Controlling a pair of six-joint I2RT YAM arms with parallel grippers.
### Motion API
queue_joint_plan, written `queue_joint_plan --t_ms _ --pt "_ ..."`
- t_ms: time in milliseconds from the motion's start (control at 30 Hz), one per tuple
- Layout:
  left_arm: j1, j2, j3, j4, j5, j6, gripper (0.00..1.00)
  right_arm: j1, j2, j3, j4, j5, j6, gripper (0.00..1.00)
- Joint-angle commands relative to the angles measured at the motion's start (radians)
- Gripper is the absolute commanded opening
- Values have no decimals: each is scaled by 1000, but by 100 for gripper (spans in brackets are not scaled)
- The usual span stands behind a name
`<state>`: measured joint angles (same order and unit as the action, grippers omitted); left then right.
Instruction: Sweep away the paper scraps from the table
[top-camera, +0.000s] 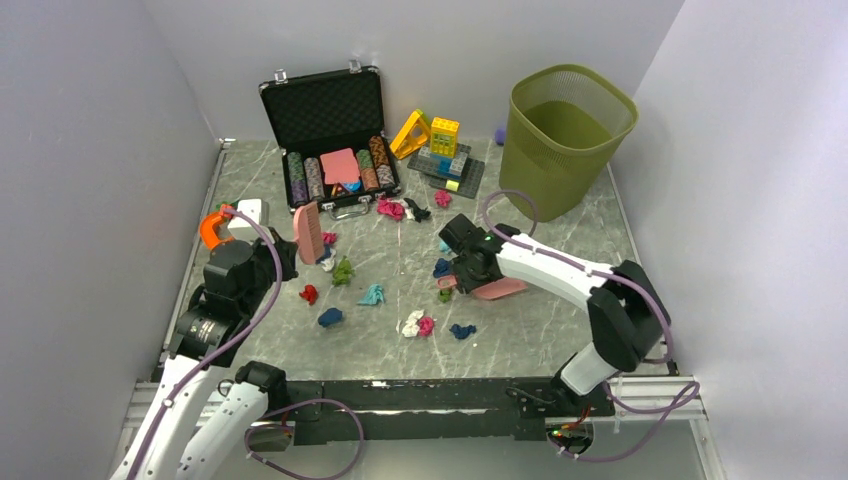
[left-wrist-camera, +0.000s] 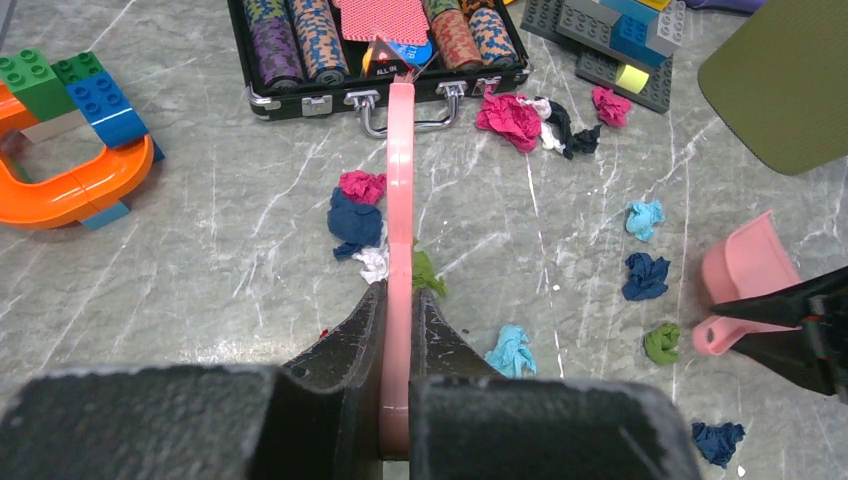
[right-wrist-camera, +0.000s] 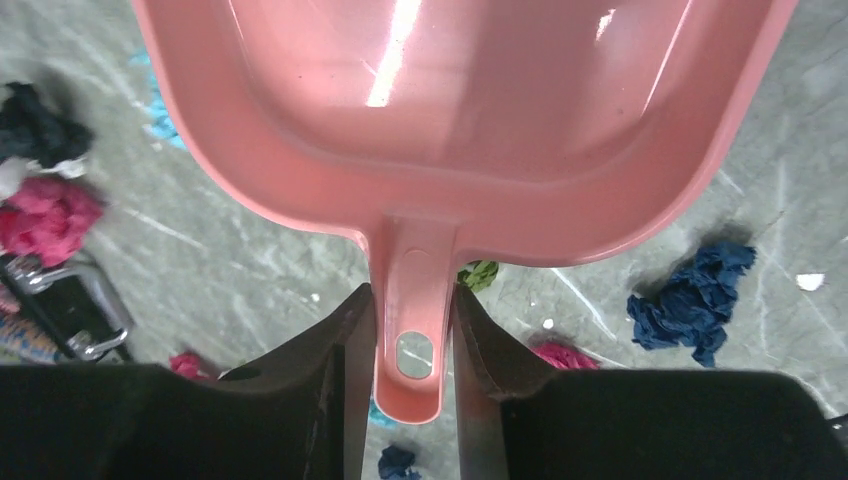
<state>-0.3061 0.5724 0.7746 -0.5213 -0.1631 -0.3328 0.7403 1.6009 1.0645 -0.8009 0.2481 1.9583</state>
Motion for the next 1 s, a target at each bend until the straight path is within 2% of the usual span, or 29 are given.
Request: queue_joint_plan --t_ms 0,67,167,267,367,433,533,667,800,967 --pt "10 -25 7 45 5 24 0 4 -103 26 -137 138 -68 12" --pt "12 -37 -4 51 7 28 0 3 -114 41 -162 177 -170 9" --pt "14 -42 -10 55 13 36 0 2 -132 51 -136 226 -466 7" --pt "14 -39 -11 59 30 46 0 0 -132 65 -74 216 -814 10" --pt "13 -31 -17 77 67 62 0 1 -139 84 -106 224 -1028 10" --pt "13 -20 -17 88 101 70 0 -1 -182 73 -122 261 -1110 0" --pt "14 11 -13 104 161 71 0 -19 -270 33 -78 253 -1224 0" --pt "14 68 7 131 269 37 0 -104 -362 -43 31 103 -1360 0" --pt "14 130 19 169 336 -12 0 -189 -354 -98 73 -112 -1476 0" --pt "15 244 17 308 457 -122 0 -225 -334 -163 109 -223 -1494 0"
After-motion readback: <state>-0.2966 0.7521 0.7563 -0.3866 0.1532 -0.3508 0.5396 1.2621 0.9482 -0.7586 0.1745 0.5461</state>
